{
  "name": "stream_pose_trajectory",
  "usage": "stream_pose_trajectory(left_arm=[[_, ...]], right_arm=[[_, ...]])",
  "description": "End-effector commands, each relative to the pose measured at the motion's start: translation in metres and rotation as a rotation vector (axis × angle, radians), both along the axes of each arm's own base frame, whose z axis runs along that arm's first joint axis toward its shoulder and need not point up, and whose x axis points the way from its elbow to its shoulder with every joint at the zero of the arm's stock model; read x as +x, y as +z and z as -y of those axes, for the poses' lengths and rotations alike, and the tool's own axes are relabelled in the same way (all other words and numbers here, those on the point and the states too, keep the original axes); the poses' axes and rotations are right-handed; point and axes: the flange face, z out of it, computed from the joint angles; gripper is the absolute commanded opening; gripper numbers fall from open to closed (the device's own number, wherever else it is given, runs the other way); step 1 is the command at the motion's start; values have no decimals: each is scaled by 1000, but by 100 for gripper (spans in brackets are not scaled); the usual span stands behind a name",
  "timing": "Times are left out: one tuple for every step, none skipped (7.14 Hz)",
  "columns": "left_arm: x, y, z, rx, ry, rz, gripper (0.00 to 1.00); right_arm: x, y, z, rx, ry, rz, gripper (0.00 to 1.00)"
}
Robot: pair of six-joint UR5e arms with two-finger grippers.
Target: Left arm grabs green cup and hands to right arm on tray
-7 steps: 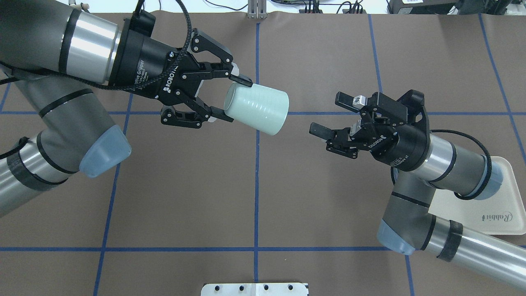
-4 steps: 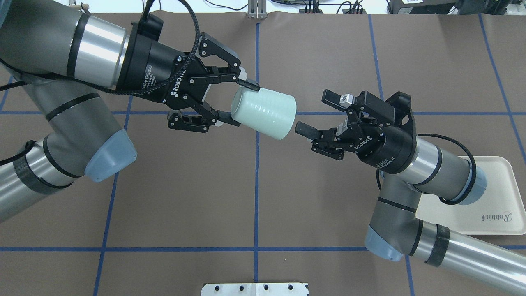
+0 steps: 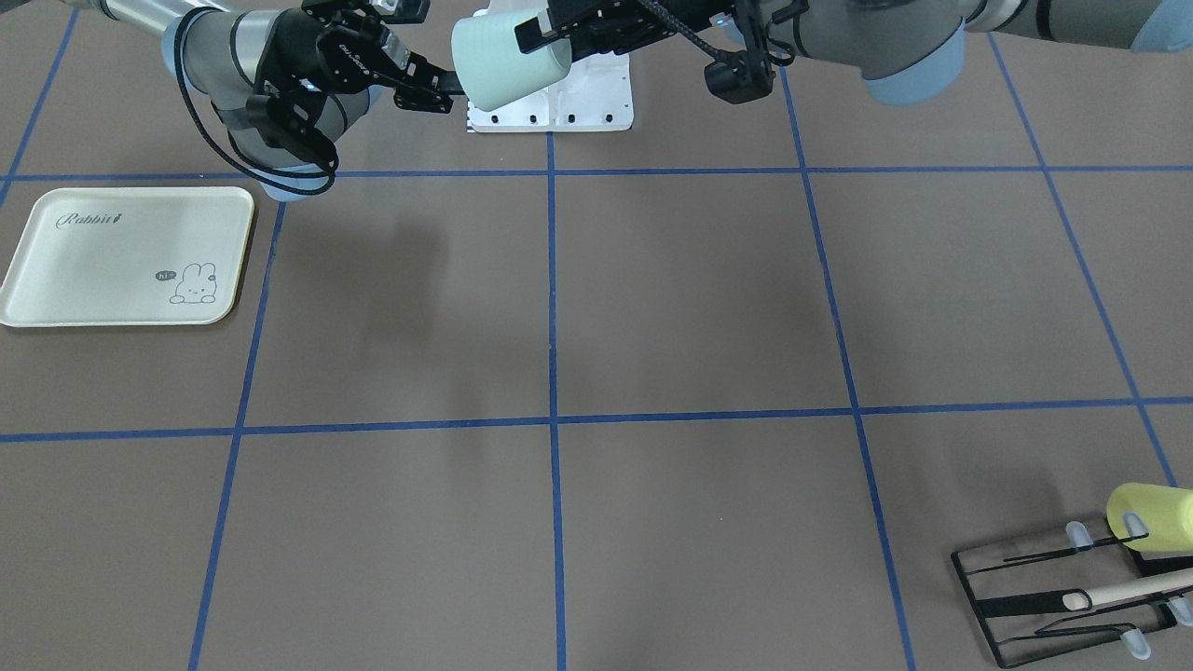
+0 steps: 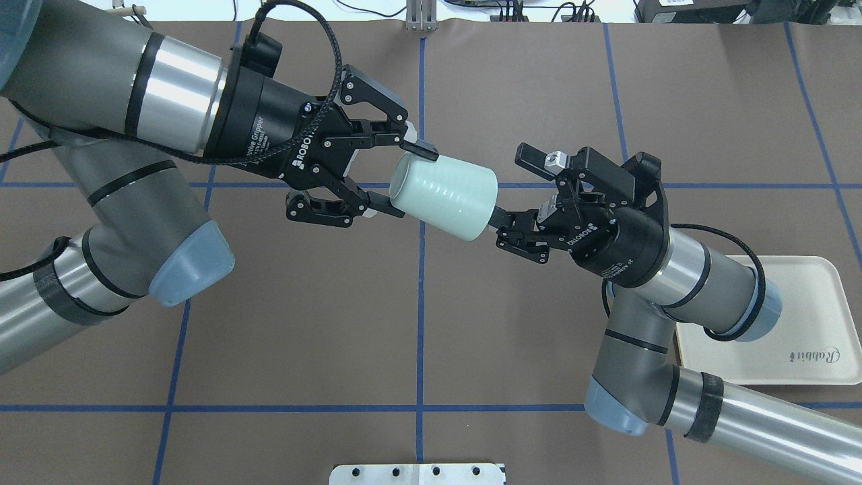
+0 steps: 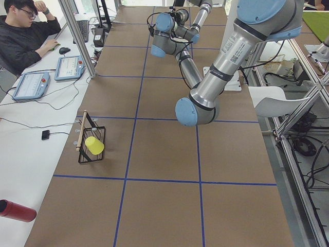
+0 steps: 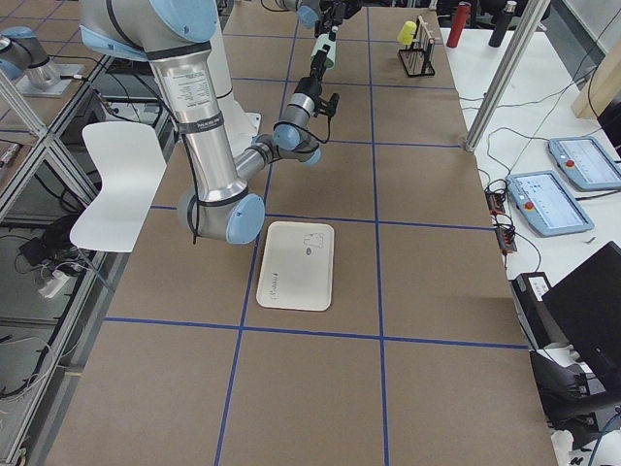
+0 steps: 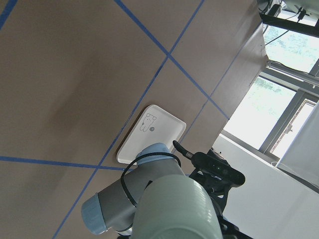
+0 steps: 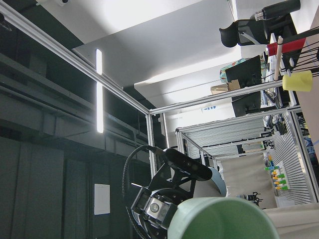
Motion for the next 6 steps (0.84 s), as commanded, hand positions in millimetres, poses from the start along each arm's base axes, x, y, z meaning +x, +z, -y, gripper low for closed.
stream_pose_trajectory(left_arm=[[2, 0, -1, 0, 3, 1, 0], [2, 0, -1, 0, 3, 1, 0], [2, 0, -1, 1, 4, 1, 0], [2, 0, -1, 2, 4, 1, 0], [2, 0, -1, 5, 4, 0, 0], [2, 0, -1, 7, 4, -2, 0]], right_arm=[[-3, -8, 1, -4, 0, -5, 92], [-2, -9, 1, -3, 0, -4, 85], [-3, -9, -1, -3, -3, -2, 76], [-2, -11, -1, -2, -2, 1, 70], [-2, -11, -1, -2, -2, 1, 66], [-2, -11, -1, -2, -2, 1, 58]])
